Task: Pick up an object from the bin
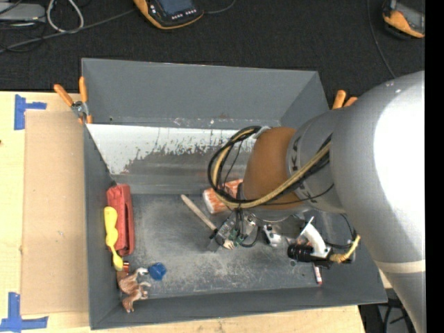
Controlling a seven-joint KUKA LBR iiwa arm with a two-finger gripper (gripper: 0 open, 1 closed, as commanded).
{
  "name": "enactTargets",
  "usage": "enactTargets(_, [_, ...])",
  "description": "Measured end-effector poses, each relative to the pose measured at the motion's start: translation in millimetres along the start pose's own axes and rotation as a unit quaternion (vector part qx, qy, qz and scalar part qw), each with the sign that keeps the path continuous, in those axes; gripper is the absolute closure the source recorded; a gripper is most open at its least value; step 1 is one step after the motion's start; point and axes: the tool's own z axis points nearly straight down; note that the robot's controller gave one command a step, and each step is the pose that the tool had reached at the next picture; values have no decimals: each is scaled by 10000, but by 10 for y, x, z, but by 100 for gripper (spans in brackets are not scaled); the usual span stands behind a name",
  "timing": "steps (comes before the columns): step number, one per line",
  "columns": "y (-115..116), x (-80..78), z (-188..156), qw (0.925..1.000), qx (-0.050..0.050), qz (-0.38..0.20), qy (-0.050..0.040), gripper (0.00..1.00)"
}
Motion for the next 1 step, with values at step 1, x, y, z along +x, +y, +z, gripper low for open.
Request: enactTargets(1, [0, 0, -5, 10000, 1, -5, -2, 100])
